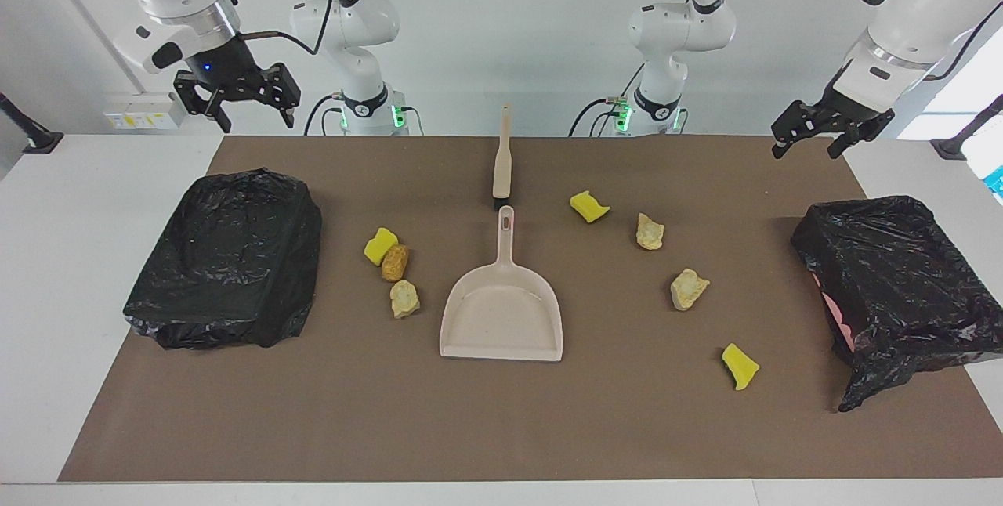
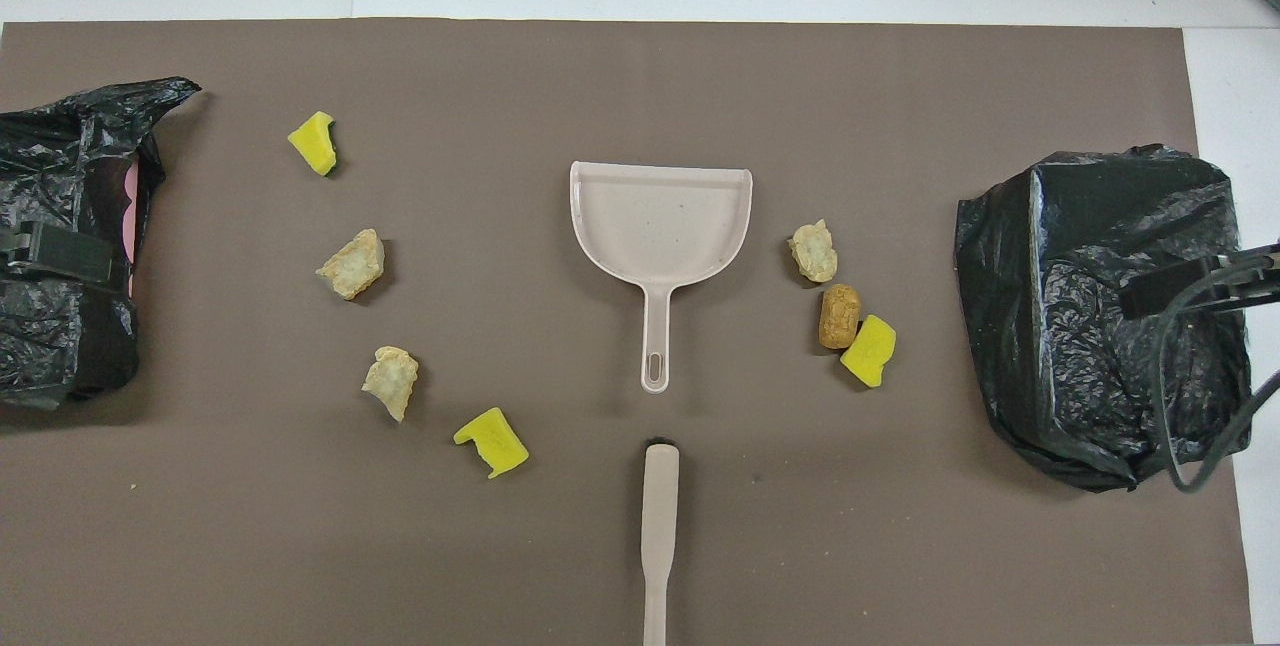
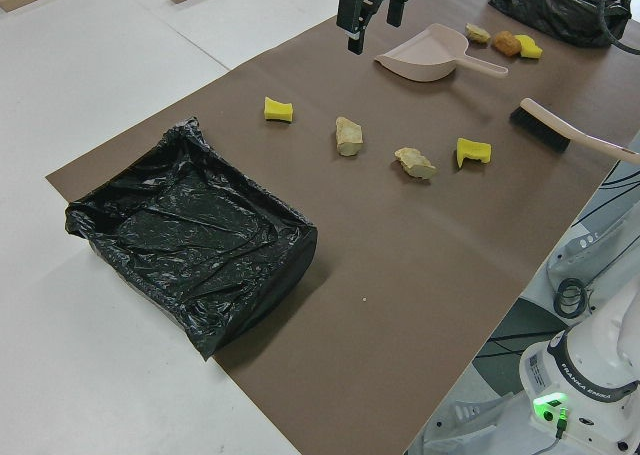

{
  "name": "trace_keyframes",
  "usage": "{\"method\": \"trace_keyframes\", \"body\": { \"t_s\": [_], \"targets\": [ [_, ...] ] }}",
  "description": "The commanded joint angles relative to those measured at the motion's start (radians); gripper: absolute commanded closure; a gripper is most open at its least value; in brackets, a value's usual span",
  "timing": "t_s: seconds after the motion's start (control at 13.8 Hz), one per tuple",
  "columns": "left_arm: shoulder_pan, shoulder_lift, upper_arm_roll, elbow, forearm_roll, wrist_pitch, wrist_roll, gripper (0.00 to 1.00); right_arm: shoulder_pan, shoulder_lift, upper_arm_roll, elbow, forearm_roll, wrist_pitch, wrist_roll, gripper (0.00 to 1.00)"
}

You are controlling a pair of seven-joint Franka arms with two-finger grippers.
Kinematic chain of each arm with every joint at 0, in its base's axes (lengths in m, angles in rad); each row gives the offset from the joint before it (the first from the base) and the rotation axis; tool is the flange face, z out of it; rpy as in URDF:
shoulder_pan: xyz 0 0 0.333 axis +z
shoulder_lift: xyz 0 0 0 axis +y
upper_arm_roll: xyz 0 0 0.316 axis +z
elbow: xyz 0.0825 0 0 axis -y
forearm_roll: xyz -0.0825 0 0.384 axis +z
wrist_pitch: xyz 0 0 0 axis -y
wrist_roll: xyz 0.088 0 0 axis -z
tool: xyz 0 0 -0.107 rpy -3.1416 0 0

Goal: Sweep and dump trash in bin

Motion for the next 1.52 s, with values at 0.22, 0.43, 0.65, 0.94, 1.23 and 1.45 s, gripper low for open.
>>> {"method": "trace_keyframes", "body": {
  "t_s": [0.22, 0.43, 0.65, 0.94, 1.23, 1.45],
  "targets": [
    [-0.007, -0.02, 0.001, -0.024, 0.014, 0.019, 0.013, 0.0, -0.006, -0.041, 0.004, -0.072, -0.038, 0.071, -0.028, 0.0],
    [-0.006, -0.02, 0.001, -0.025, 0.012, 0.019, 0.012, 0.0, -0.01, -0.039, 0.004, -0.067, -0.028, 0.065, -0.029, 0.0],
    [-0.007, -0.02, 0.001, -0.025, 0.012, 0.019, 0.01, 0.0, -0.012, -0.039, -0.001, -0.063, -0.016, 0.056, -0.03, 0.0],
    [-0.01, -0.02, 0.001, -0.027, 0.012, 0.019, 0.007, 0.0, -0.009, -0.039, 0.002, -0.06, -0.022, 0.044, -0.031, 0.0],
    [-0.01, -0.02, 0.001, -0.027, 0.012, 0.019, 0.005, 0.0, -0.015, -0.047, -0.001, -0.067, -0.016, 0.038, -0.025, 0.0],
    [-0.01, -0.02, 0.0, -0.028, 0.007, 0.019, 0.005, 0.0, -0.016, -0.042, 0.001, -0.067, -0.012, 0.039, -0.008, 0.0]
  ]
}}
